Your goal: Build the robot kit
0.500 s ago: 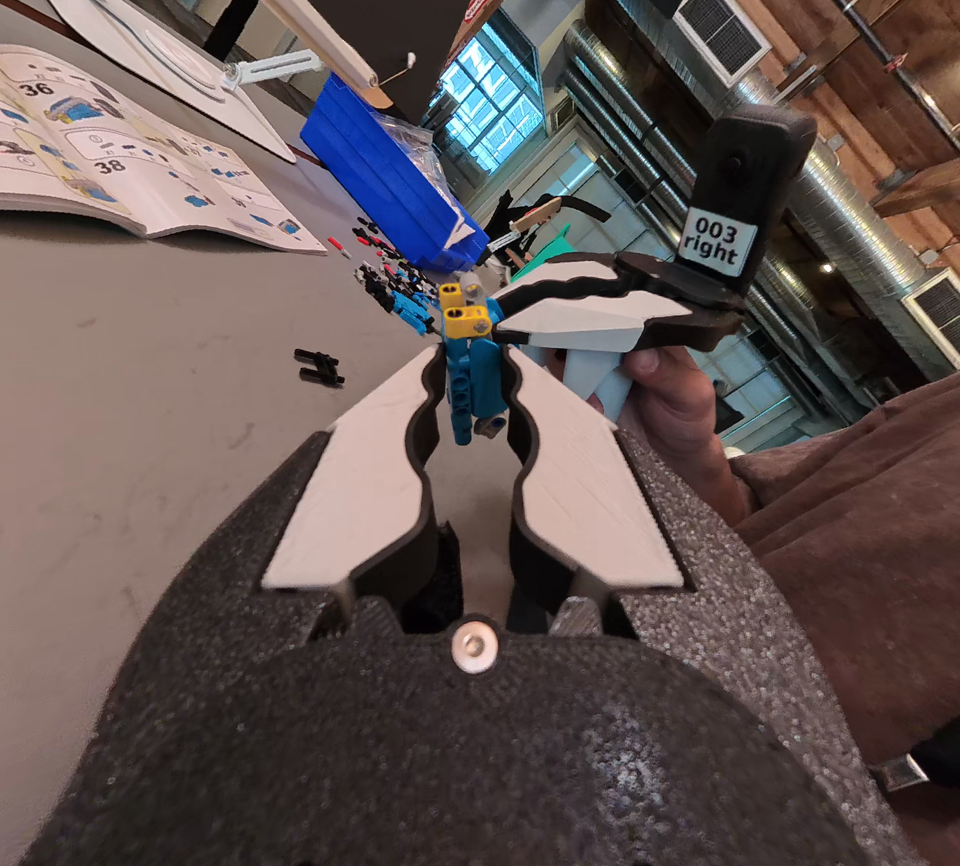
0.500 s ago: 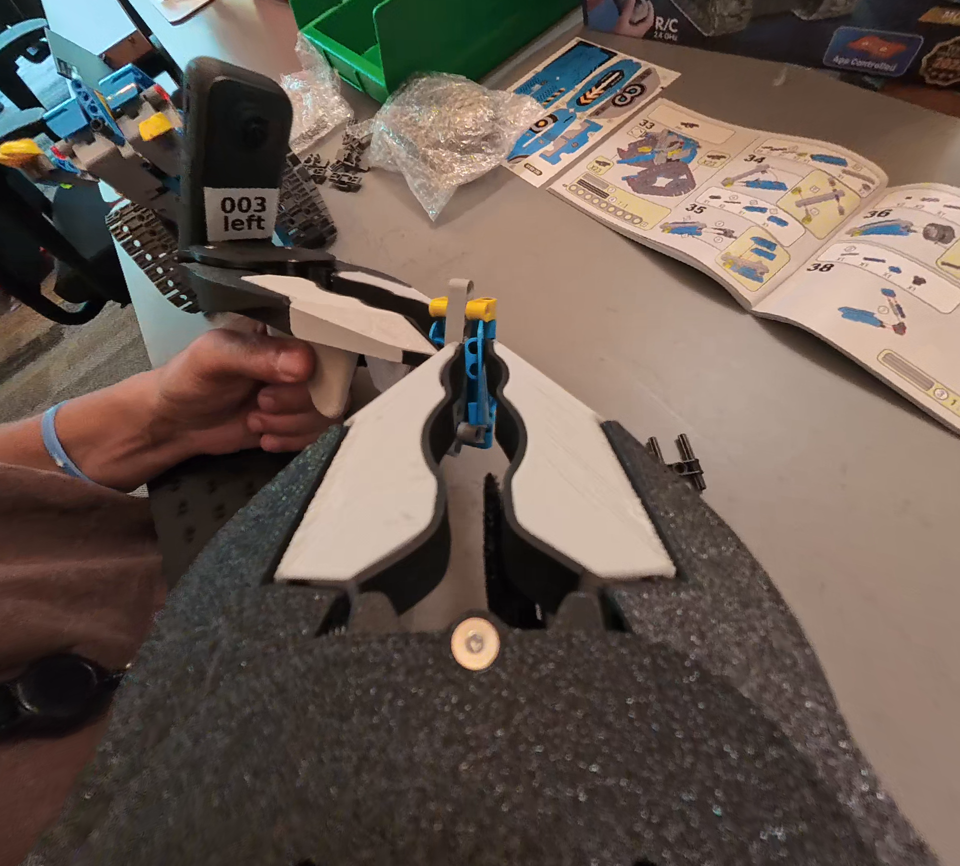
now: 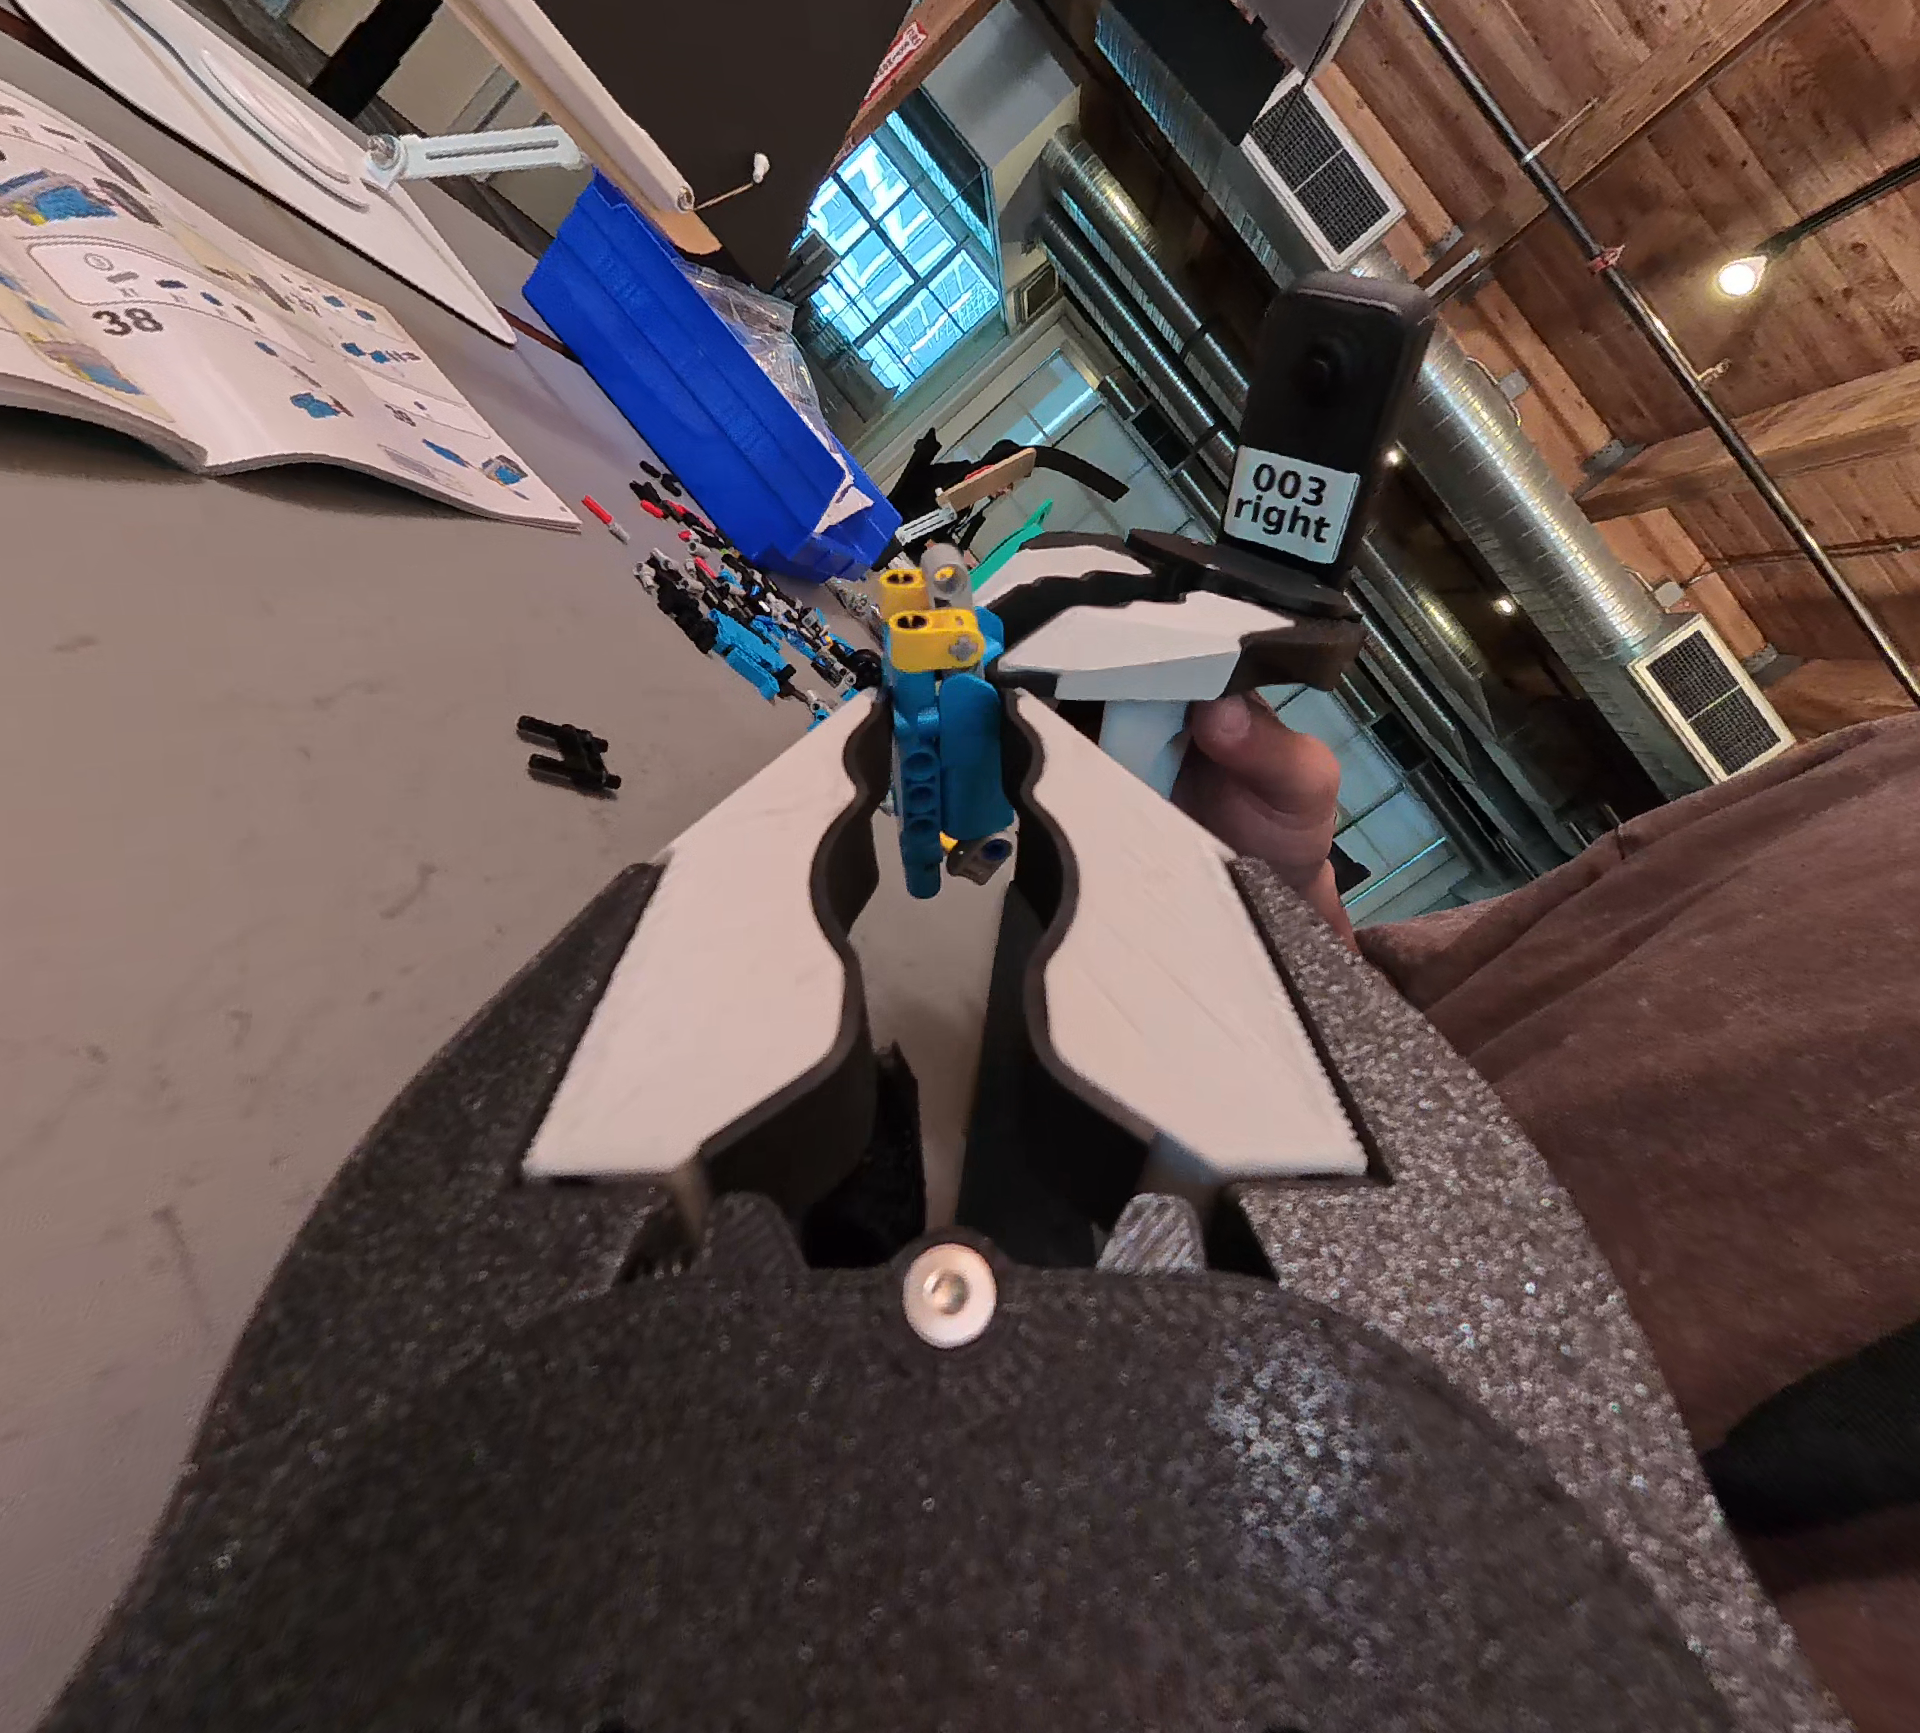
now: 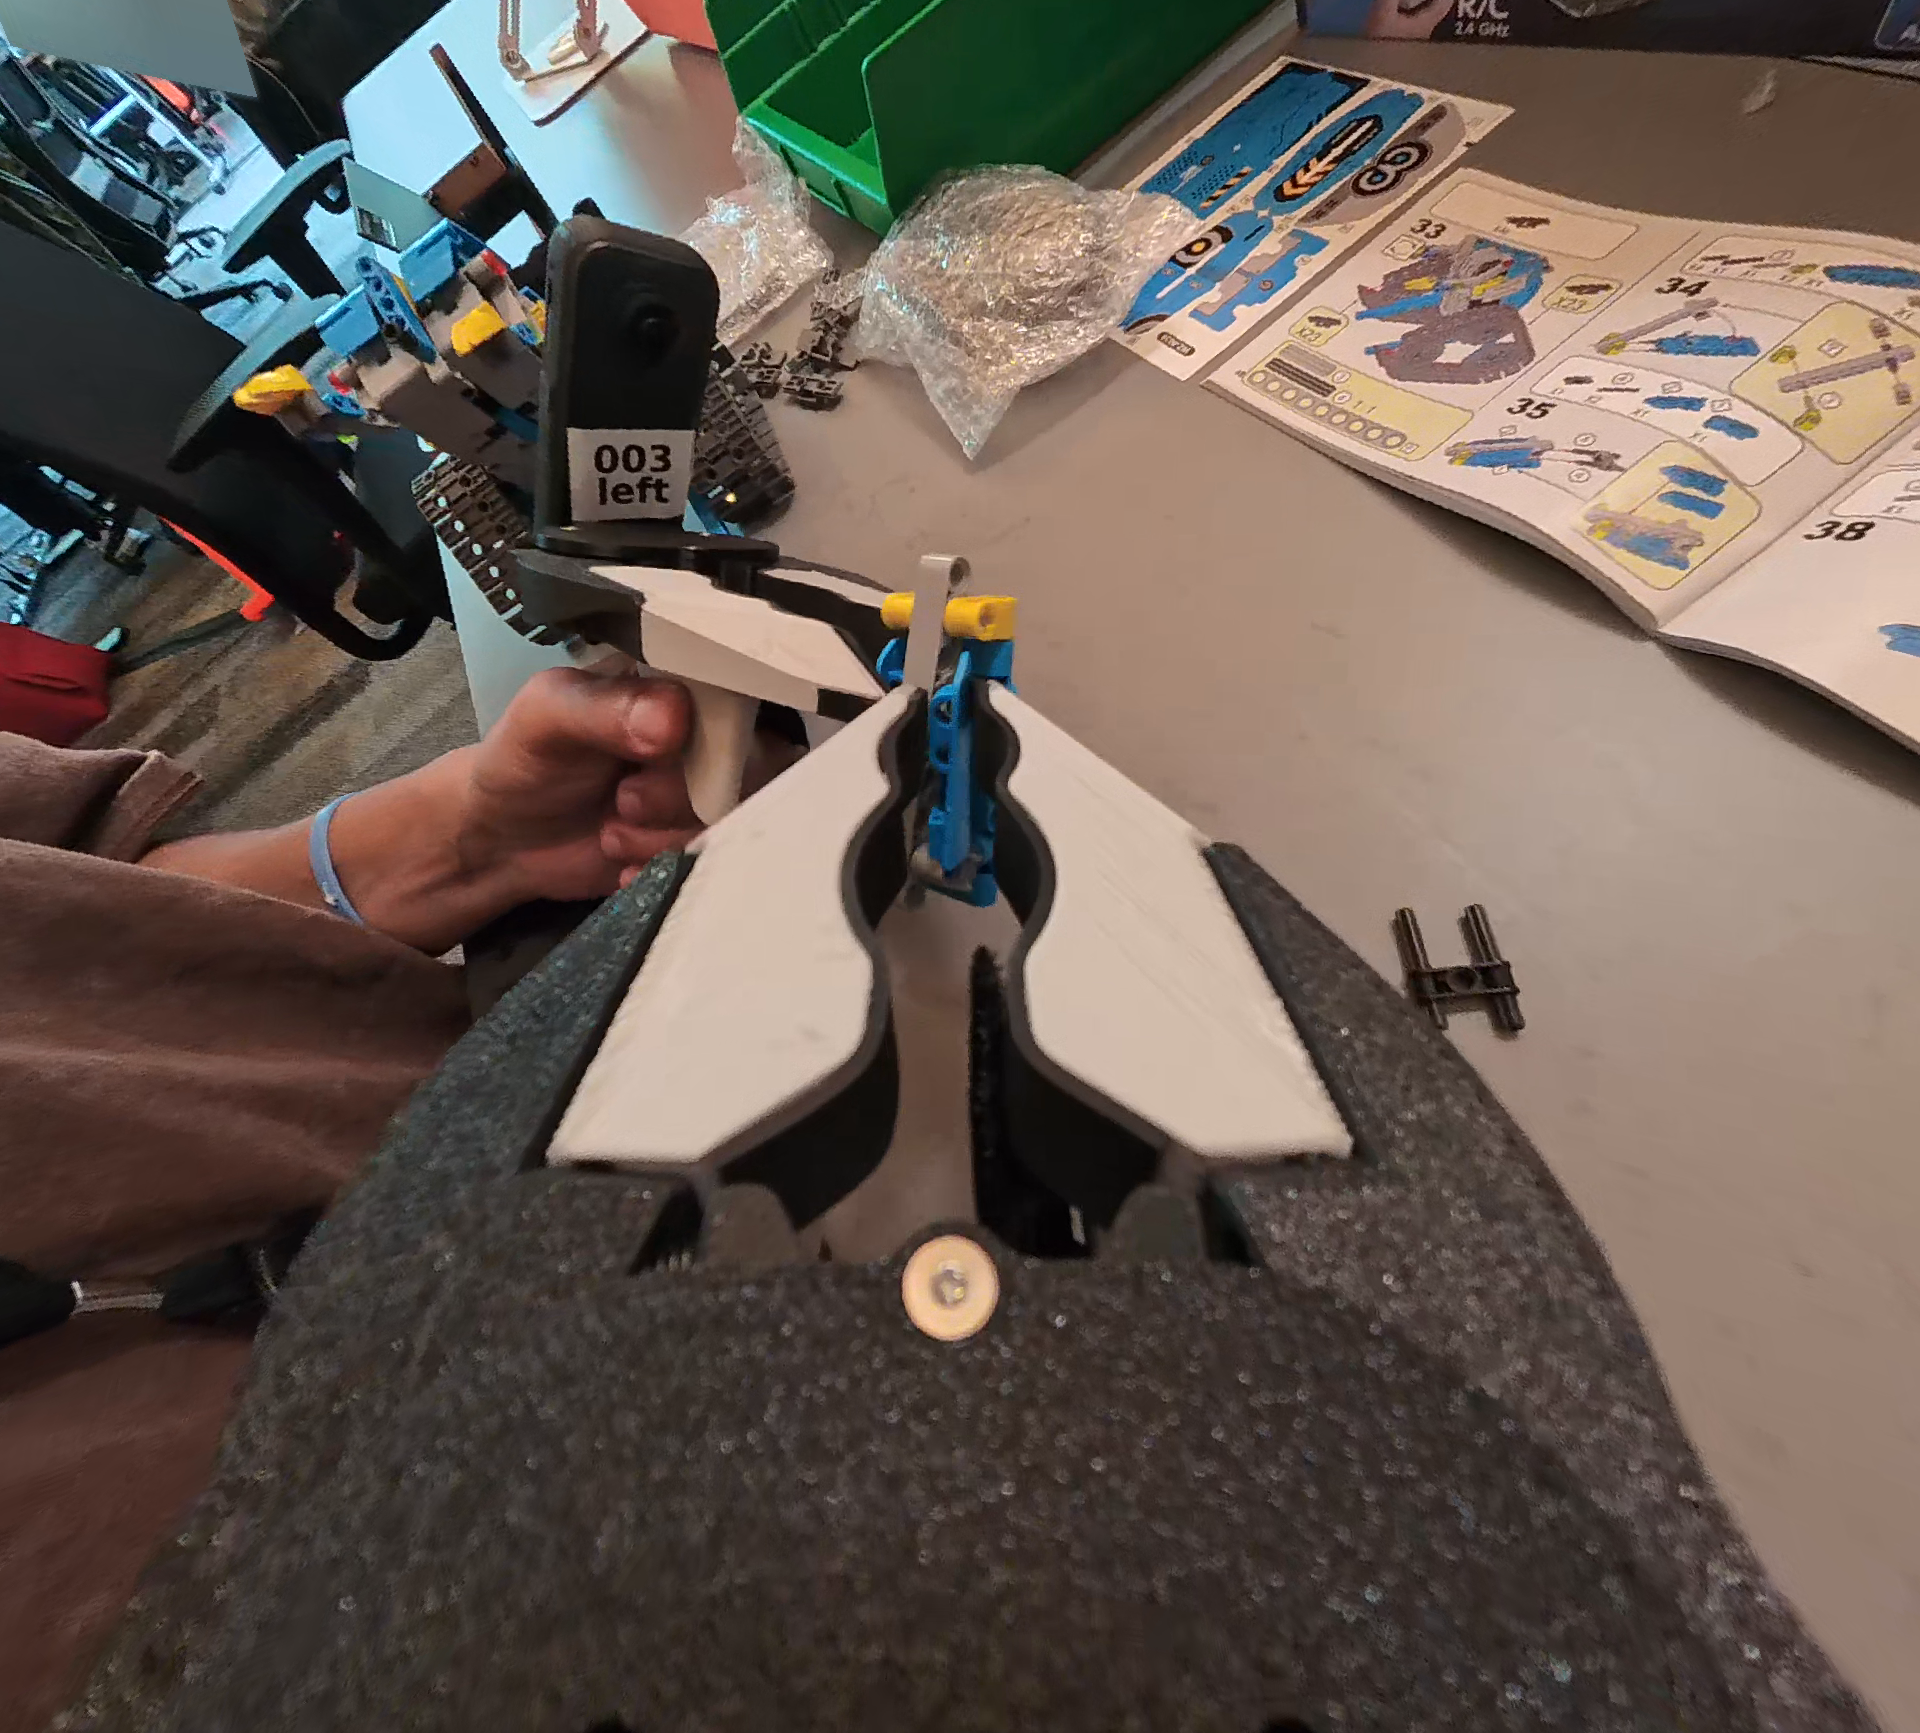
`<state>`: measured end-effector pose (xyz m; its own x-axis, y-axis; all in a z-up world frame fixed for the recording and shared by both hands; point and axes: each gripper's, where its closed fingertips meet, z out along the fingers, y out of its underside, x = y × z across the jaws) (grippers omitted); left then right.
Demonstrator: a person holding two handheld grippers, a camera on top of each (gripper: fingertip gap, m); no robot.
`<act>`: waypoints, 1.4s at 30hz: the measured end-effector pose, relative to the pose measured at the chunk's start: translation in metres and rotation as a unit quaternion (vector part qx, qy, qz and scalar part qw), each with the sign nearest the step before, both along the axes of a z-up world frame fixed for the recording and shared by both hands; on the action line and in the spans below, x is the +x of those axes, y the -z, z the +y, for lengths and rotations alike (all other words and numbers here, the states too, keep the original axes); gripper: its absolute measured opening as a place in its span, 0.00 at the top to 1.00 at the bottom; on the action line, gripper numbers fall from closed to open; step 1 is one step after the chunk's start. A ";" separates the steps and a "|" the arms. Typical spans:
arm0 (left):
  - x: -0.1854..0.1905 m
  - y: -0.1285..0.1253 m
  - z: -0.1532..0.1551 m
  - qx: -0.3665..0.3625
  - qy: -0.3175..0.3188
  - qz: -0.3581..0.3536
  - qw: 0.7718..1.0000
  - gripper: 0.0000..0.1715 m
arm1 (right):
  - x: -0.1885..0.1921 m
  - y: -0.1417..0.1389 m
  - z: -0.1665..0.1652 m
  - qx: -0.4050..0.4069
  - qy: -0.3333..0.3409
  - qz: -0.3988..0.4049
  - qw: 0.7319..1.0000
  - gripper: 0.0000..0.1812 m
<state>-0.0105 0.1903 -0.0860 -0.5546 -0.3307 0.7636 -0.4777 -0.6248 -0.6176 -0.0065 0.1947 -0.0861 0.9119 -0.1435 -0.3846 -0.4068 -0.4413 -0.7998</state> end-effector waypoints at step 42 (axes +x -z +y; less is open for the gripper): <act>0.006 0.008 0.012 -0.038 -0.013 0.039 0.998 0.89 | 0.006 0.004 0.004 -0.006 0.039 0.082 0.996 0.99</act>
